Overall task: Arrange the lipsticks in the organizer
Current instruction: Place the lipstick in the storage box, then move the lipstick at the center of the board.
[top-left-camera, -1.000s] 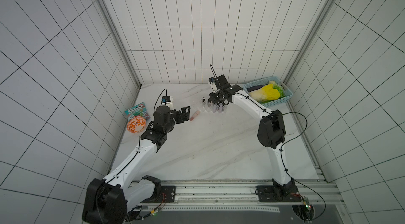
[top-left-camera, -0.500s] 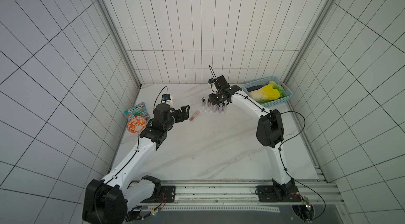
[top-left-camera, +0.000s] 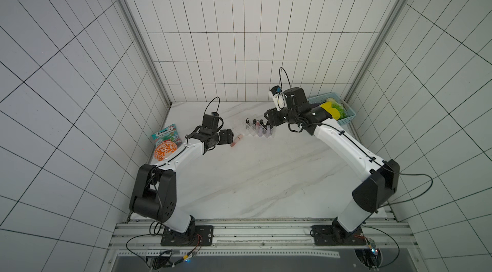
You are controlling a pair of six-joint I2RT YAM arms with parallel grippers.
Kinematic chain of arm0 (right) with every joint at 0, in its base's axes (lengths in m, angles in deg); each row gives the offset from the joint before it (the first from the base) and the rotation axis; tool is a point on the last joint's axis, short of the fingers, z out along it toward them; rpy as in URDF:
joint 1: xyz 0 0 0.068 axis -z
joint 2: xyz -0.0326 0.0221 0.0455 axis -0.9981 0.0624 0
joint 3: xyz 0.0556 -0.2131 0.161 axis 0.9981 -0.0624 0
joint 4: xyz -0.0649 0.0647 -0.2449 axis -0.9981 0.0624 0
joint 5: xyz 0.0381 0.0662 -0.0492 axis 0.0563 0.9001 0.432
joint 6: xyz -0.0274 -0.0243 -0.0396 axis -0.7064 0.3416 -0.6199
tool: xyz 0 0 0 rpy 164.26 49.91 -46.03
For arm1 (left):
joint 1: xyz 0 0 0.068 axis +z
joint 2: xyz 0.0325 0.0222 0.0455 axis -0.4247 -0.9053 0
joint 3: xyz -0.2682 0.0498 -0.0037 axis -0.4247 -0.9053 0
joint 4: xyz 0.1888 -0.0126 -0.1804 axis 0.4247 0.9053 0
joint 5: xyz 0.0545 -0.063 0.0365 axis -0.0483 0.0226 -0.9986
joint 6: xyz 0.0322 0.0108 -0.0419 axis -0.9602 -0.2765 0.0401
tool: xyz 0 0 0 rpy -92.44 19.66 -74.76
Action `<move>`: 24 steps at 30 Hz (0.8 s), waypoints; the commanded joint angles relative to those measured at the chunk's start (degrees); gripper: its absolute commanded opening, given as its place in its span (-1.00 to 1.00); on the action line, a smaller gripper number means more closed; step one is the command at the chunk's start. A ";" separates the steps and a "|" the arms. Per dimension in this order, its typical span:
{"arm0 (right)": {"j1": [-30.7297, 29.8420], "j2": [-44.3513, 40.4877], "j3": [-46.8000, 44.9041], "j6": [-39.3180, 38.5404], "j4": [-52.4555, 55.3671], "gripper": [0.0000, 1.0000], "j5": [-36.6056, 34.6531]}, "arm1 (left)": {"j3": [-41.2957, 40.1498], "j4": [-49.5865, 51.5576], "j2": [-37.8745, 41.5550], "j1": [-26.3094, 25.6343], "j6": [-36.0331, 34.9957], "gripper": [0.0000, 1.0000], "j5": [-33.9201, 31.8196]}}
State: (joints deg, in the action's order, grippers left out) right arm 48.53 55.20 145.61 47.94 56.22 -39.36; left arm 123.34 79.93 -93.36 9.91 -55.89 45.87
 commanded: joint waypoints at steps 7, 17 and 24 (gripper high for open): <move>-0.23 -7.16 -13.12 2.43 0.35 0.09 2.46 | 14.14 7.74 -16.48 -1.58 -4.78 0.81 4.47; -0.34 -10.46 -19.42 3.31 -0.40 0.09 3.33 | 19.80 12.63 -25.04 -4.36 -4.20 0.79 9.04; -0.34 -10.60 -21.08 3.79 -0.75 0.08 3.84 | 15.96 8.87 -21.32 -7.61 -2.17 0.77 15.94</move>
State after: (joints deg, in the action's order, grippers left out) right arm 48.47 45.39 126.18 51.02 56.16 -36.30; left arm 140.97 90.27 -116.90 3.83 -59.02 57.19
